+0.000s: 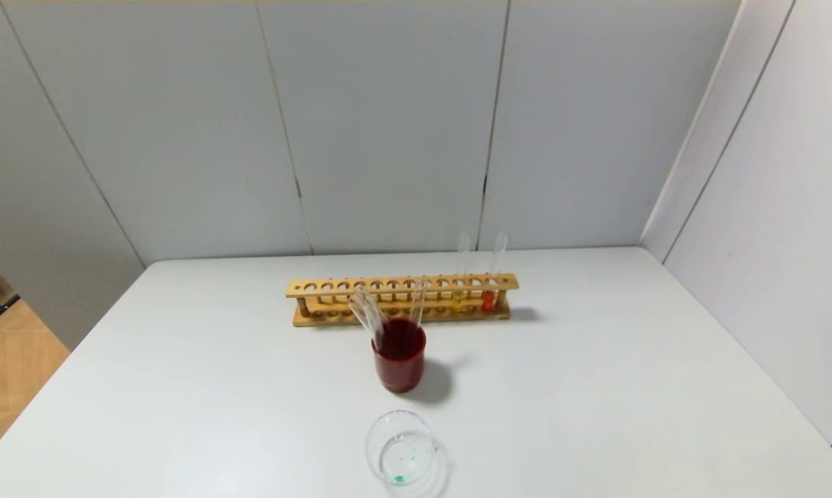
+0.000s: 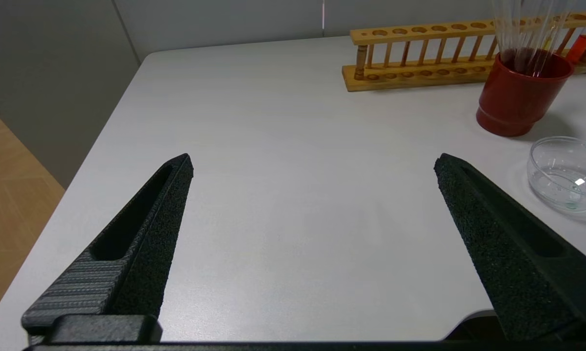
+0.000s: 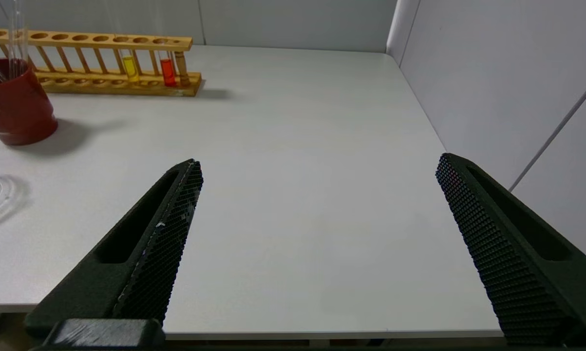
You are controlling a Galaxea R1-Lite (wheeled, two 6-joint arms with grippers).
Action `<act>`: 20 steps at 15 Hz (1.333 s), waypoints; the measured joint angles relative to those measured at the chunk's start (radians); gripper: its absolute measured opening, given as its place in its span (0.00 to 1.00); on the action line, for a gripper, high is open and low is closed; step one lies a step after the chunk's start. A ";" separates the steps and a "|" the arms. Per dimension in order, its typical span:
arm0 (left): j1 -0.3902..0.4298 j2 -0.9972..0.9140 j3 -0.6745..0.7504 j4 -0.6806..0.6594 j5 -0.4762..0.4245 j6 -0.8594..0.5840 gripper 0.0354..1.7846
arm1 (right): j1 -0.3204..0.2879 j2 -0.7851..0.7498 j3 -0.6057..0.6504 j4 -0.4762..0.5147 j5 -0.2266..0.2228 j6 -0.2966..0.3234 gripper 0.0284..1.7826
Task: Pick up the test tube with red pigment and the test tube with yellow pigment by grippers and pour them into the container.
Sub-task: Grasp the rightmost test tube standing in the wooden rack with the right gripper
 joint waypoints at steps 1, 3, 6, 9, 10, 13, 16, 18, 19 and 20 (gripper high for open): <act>0.000 0.000 0.000 0.000 0.000 0.000 0.98 | 0.000 0.000 0.000 -0.001 0.000 0.001 0.98; 0.000 0.000 0.000 0.000 0.000 0.000 0.98 | 0.000 0.000 0.000 0.001 0.001 0.003 0.98; 0.000 0.000 0.000 0.000 0.000 0.000 0.98 | 0.000 0.000 -0.001 0.002 0.008 0.006 0.98; 0.000 0.000 0.000 0.000 0.000 0.000 0.98 | 0.000 0.000 -0.011 0.005 0.017 -0.017 0.98; 0.000 0.000 0.000 0.000 0.000 0.000 0.98 | 0.000 0.000 -0.035 0.010 0.032 -0.010 0.98; 0.000 0.000 0.000 0.000 0.000 0.000 0.98 | 0.000 0.014 -0.199 0.067 0.101 0.040 0.98; 0.000 0.000 0.000 0.000 0.000 0.000 0.98 | 0.010 0.123 -0.378 0.107 0.168 0.057 0.98; 0.000 0.000 0.000 0.000 0.000 0.000 0.98 | 0.050 0.240 -0.478 0.086 0.192 0.069 0.98; 0.000 0.000 0.000 0.000 0.000 0.000 0.98 | 0.079 0.313 -0.526 0.057 0.197 0.088 0.98; 0.000 0.000 0.000 0.000 0.000 0.000 0.98 | 0.103 0.387 -0.567 0.019 0.200 0.113 0.98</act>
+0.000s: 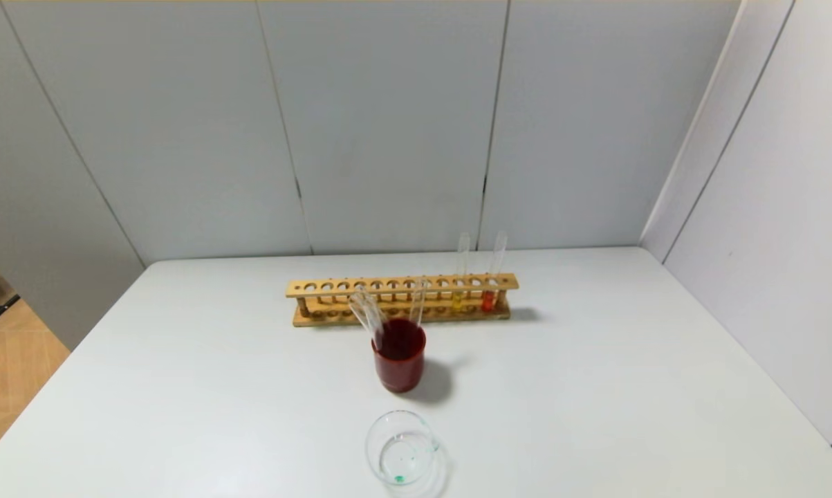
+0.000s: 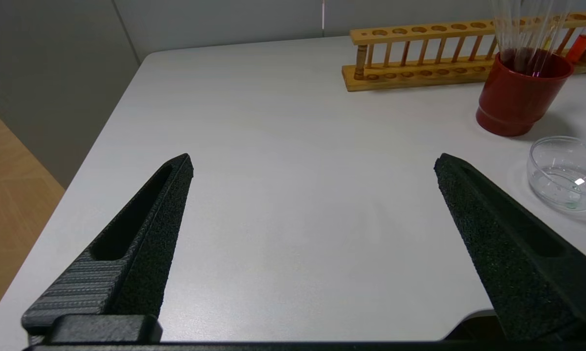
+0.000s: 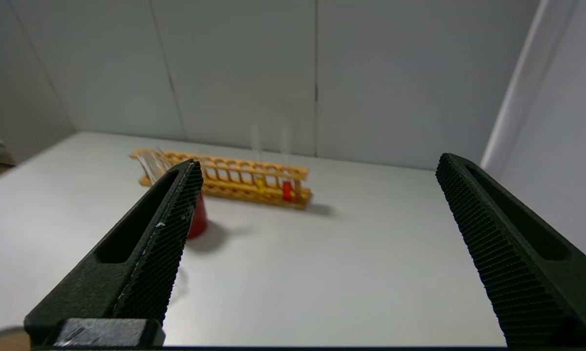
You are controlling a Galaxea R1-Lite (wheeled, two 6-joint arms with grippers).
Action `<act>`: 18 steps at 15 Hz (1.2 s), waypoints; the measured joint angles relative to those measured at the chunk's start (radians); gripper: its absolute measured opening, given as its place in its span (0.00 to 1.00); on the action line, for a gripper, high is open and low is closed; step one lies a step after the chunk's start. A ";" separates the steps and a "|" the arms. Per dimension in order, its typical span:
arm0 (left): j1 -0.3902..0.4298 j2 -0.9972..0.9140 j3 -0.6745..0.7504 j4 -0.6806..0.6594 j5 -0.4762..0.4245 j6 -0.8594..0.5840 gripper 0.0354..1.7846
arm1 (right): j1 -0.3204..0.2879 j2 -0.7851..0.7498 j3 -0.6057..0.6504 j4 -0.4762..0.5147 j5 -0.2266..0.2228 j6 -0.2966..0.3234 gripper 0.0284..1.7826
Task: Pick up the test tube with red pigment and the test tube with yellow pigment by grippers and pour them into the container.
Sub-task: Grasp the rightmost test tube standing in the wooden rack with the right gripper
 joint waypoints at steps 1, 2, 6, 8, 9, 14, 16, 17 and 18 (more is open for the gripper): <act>0.000 0.000 0.000 0.000 0.000 0.000 0.98 | 0.016 0.078 -0.038 -0.042 0.002 0.023 0.98; 0.000 0.000 0.000 0.000 0.000 0.000 0.98 | 0.028 0.166 -0.076 -0.094 0.003 0.041 0.98; 0.000 0.000 0.000 0.000 0.000 0.000 0.98 | 0.025 0.500 -0.206 -0.265 0.012 0.071 0.98; 0.000 0.000 0.000 0.000 0.000 0.000 0.98 | 0.016 0.653 -0.282 -0.309 0.016 0.074 0.98; 0.000 0.000 0.000 0.000 0.000 0.000 0.98 | 0.013 0.723 -0.320 -0.317 0.021 0.076 0.98; 0.000 0.000 0.000 0.000 0.000 0.000 0.98 | 0.013 1.077 -0.434 -0.460 0.047 0.079 0.98; 0.000 0.000 0.000 0.000 0.000 0.000 0.98 | 0.017 1.210 -0.439 -0.574 0.097 0.078 0.98; 0.000 0.000 0.000 0.000 0.000 0.000 0.98 | 0.020 1.272 -0.433 -0.634 0.137 0.078 0.98; 0.000 0.000 0.000 0.000 0.000 0.000 0.98 | 0.024 1.324 -0.420 -0.687 0.178 0.078 0.98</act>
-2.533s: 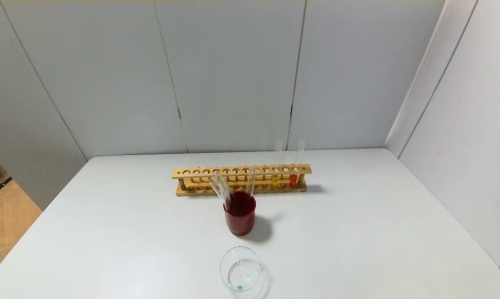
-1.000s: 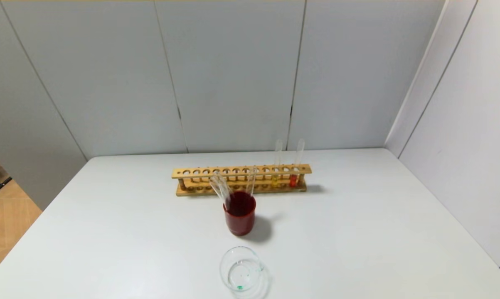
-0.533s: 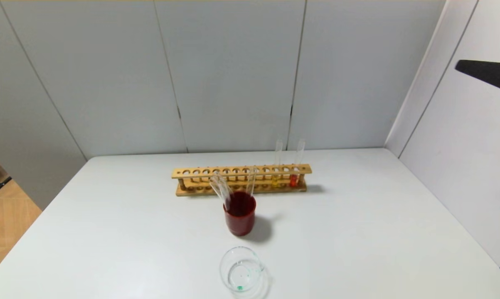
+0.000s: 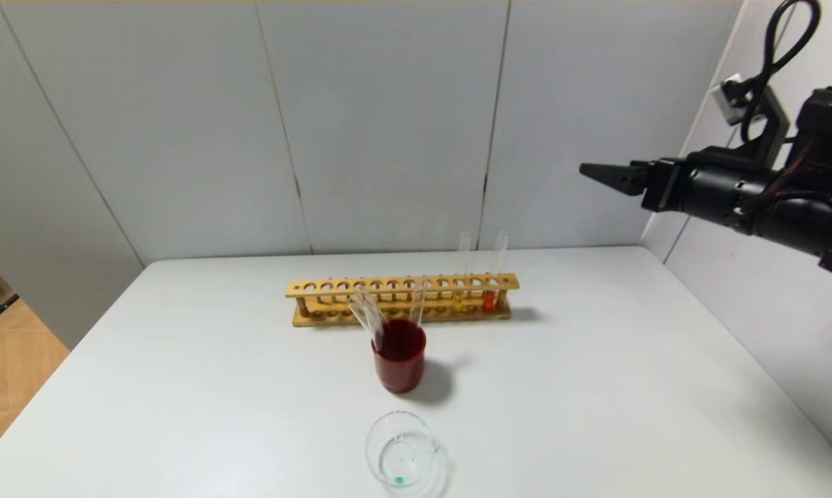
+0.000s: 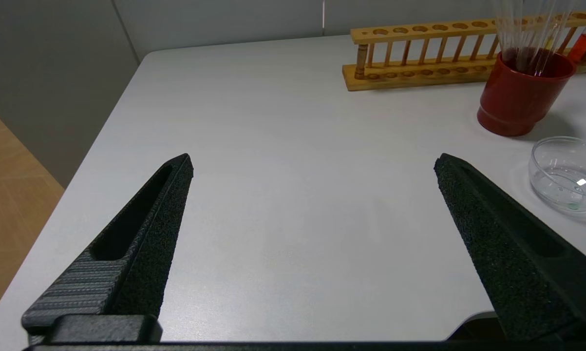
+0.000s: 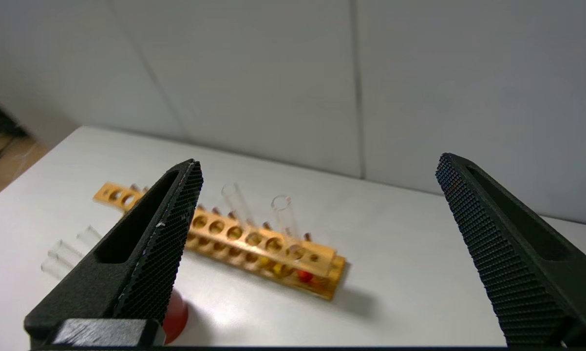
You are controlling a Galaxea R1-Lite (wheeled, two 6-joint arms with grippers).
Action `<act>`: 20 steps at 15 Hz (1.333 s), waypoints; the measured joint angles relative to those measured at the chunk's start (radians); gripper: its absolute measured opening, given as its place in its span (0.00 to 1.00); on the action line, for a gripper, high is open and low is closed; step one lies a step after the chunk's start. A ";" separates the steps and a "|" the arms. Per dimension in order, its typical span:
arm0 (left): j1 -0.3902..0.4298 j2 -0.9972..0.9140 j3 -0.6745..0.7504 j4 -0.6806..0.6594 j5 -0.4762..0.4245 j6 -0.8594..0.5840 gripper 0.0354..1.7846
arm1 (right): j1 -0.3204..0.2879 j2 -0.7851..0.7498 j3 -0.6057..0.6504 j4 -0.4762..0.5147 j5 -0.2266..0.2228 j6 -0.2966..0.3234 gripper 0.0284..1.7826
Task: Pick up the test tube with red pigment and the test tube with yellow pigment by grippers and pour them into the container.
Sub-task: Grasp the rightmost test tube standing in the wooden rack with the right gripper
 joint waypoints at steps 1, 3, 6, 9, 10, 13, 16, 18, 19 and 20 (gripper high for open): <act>0.000 0.000 0.000 0.000 0.000 0.000 0.98 | 0.005 0.047 0.016 -0.053 0.034 -0.003 0.98; 0.000 0.000 0.000 0.000 0.000 0.000 0.98 | 0.018 0.138 0.049 -0.159 0.064 -0.016 0.98; 0.000 0.000 0.000 0.000 0.000 0.000 0.98 | 0.033 0.256 0.081 -0.261 0.069 -0.078 0.98; 0.000 0.000 0.000 0.000 0.000 0.000 0.98 | 0.053 0.352 0.104 -0.290 0.068 -0.150 0.98; 0.000 0.000 0.000 0.000 0.000 0.000 0.98 | 0.057 0.380 0.109 -0.312 0.066 -0.164 0.98; 0.000 0.000 0.000 0.000 0.000 0.000 0.98 | 0.073 0.444 0.109 -0.377 0.063 -0.204 0.98; 0.000 0.000 0.000 0.000 0.000 0.000 0.98 | 0.089 0.496 0.058 -0.379 0.063 -0.210 0.98; 0.000 0.000 0.000 0.000 0.000 0.000 0.98 | 0.098 0.533 0.005 -0.377 0.062 -0.217 0.98; 0.000 0.000 0.000 0.000 0.000 0.000 0.98 | 0.102 0.552 -0.021 -0.375 0.061 -0.224 0.98; 0.000 0.000 0.000 0.000 0.000 0.000 0.98 | 0.105 0.573 -0.049 -0.373 0.060 -0.229 0.98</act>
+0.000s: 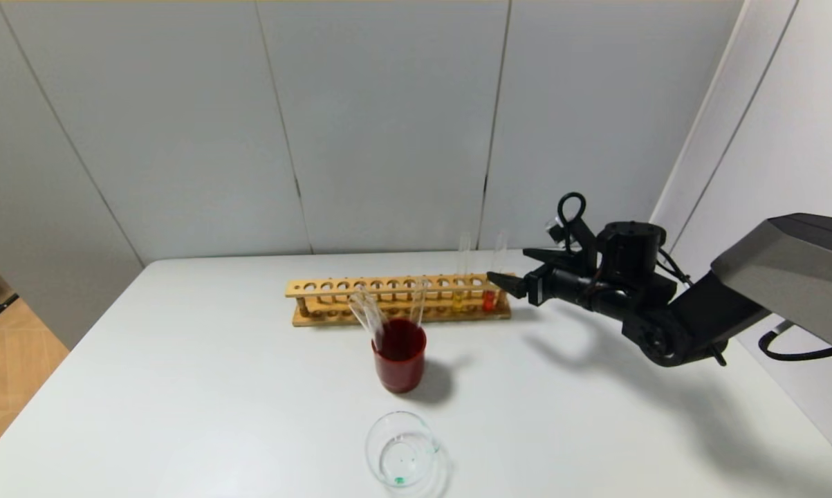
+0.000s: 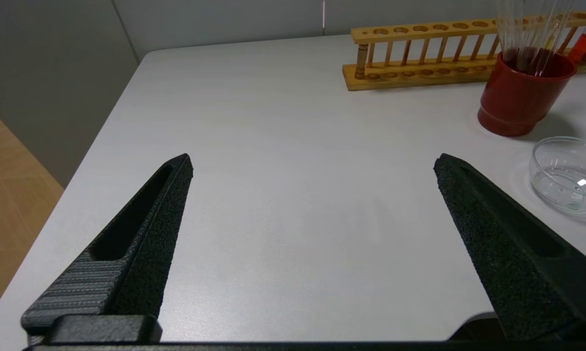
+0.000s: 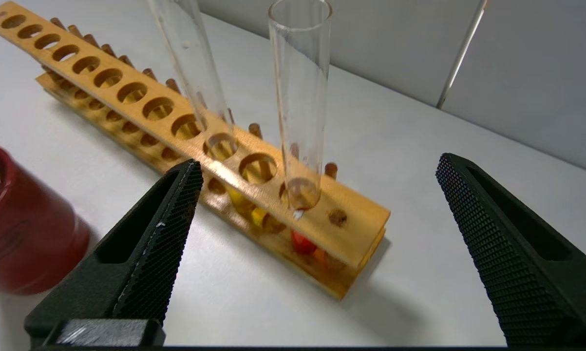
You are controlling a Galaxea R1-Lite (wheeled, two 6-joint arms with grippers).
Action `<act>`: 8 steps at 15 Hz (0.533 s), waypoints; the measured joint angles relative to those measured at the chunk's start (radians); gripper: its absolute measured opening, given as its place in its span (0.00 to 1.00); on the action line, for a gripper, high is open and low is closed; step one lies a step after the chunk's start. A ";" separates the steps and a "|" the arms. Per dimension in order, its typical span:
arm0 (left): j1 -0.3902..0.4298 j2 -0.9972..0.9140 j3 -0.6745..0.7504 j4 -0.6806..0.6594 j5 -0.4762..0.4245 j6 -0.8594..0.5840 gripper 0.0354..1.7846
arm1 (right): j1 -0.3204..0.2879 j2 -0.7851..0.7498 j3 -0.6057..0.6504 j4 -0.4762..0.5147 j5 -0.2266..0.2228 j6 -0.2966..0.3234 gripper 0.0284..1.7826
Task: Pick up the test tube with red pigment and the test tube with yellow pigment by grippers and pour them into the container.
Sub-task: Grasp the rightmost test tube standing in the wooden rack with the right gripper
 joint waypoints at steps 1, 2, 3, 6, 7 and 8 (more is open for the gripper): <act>0.000 0.000 0.000 0.000 0.000 0.000 0.98 | 0.002 0.018 -0.027 0.004 -0.001 -0.001 0.98; 0.000 0.000 0.000 0.000 0.000 0.000 0.98 | 0.003 0.039 -0.058 0.009 -0.003 -0.002 0.98; 0.000 0.000 0.000 0.000 0.000 0.000 0.98 | 0.005 0.055 -0.083 0.016 -0.006 -0.003 0.98; 0.000 0.000 0.000 0.000 0.000 0.000 0.98 | 0.007 0.089 -0.137 0.054 -0.006 -0.003 0.98; 0.000 0.000 0.000 0.000 0.000 0.000 0.98 | 0.010 0.096 -0.153 0.071 -0.006 -0.002 0.98; 0.000 0.000 0.000 0.000 0.000 0.000 0.98 | 0.014 0.104 -0.163 0.079 -0.005 -0.002 0.98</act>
